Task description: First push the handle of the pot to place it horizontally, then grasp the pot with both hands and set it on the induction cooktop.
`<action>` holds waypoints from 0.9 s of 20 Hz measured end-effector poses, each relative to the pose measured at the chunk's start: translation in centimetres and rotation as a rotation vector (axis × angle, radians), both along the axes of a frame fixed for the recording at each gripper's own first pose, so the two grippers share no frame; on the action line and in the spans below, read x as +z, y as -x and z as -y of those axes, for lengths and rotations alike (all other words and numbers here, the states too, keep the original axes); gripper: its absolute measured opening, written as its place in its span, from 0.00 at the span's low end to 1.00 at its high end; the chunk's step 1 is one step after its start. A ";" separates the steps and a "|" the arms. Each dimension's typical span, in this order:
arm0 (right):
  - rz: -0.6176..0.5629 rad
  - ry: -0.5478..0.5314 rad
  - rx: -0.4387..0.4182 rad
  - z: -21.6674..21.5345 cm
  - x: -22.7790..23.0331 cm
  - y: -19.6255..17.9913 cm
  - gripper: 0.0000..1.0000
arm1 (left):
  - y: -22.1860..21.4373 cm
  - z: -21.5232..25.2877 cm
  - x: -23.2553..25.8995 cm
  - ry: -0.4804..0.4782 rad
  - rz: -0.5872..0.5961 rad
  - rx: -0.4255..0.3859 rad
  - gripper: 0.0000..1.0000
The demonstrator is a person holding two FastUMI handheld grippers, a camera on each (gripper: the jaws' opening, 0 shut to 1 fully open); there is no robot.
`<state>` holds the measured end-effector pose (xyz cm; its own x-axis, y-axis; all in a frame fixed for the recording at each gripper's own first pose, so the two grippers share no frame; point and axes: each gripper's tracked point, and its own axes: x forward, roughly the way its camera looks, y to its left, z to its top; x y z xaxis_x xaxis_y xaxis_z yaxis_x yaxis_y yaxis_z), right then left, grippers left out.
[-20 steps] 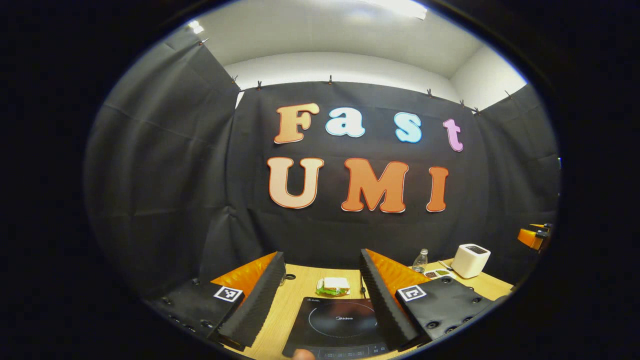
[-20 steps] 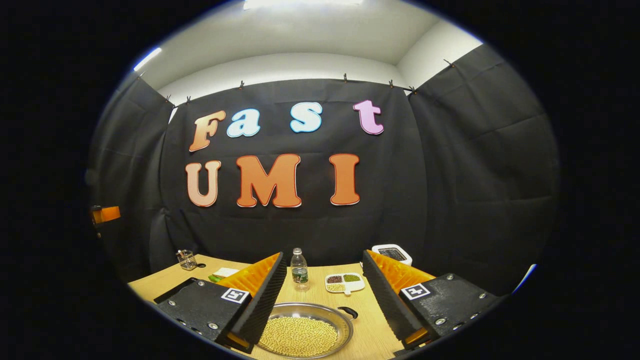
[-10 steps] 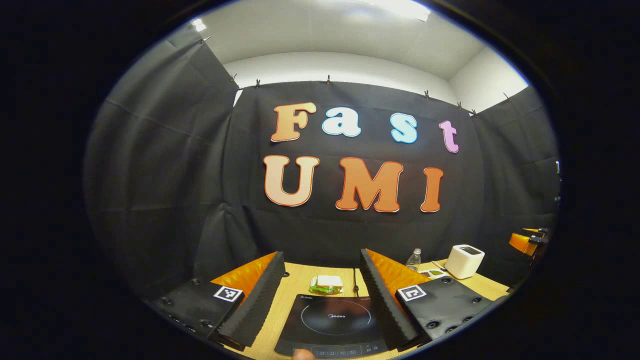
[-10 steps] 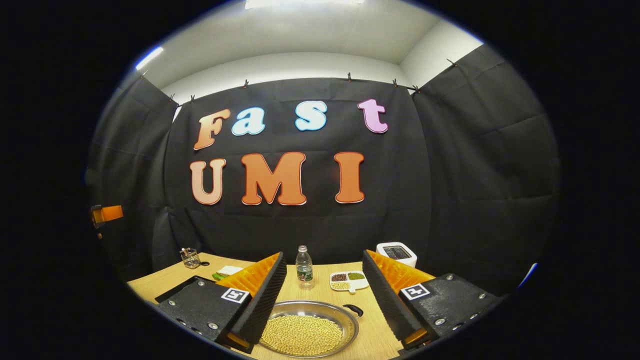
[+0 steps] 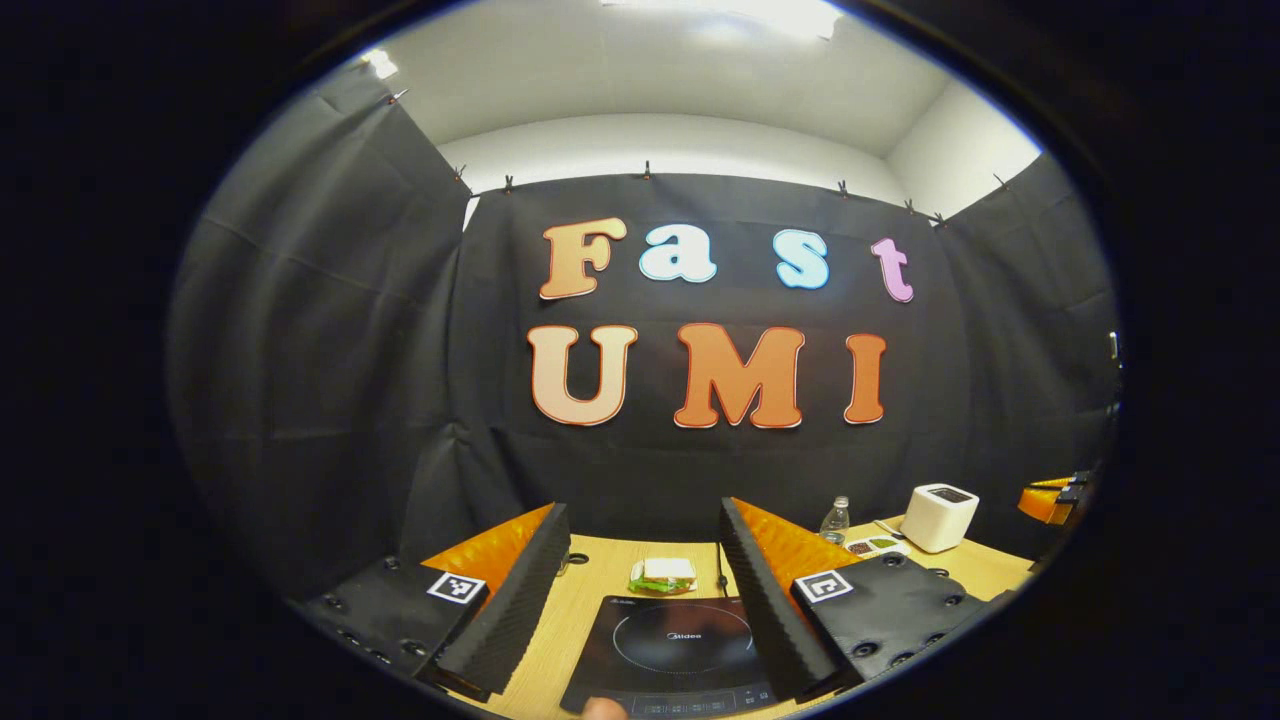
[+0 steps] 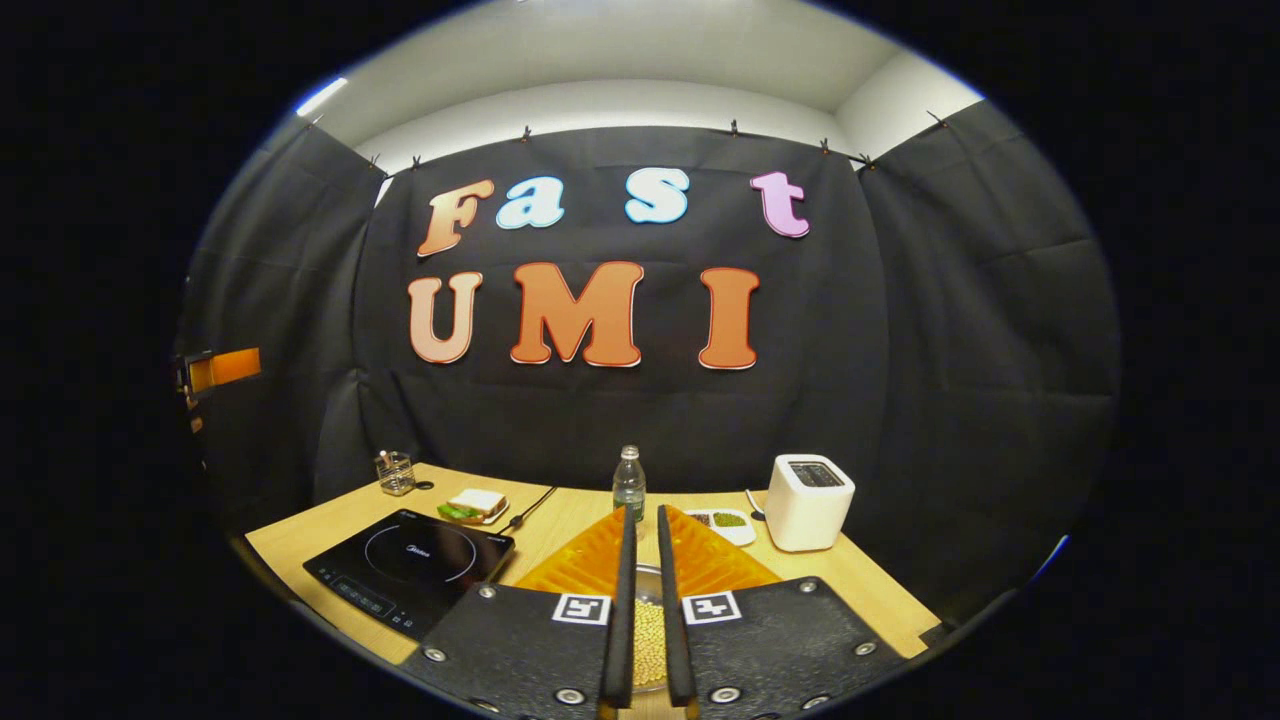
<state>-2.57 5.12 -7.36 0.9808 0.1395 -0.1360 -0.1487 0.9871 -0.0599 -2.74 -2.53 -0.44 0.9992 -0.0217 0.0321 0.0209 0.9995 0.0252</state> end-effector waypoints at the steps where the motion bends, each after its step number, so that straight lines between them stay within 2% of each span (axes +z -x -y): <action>1: -0.019 -0.010 0.026 -0.8 -0.8 0.3 0.08 | 0.1 -0.2 0.0 0.006 0.002 0.007 0.97; 2: -0.053 -0.020 0.054 -1.5 -2.2 0.6 0.00 | 0.4 -0.6 0.1 0.007 0.008 0.014 0.97; 10: -0.316 -0.016 0.249 -8.4 -12.3 5.3 0.00 | 2.0 -1.0 -0.6 0.000 0.030 0.027 0.97; 18: -0.508 0.057 0.369 -13.4 -20.0 8.0 0.00 | 2.2 -1.8 -2.7 0.012 -0.007 0.016 0.97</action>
<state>-10.54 18.51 -27.32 0.6806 0.4357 -0.5890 -0.5029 0.8624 0.0569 -4.95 -0.69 -3.16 0.9997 -0.0055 0.0257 0.0052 0.9999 0.0132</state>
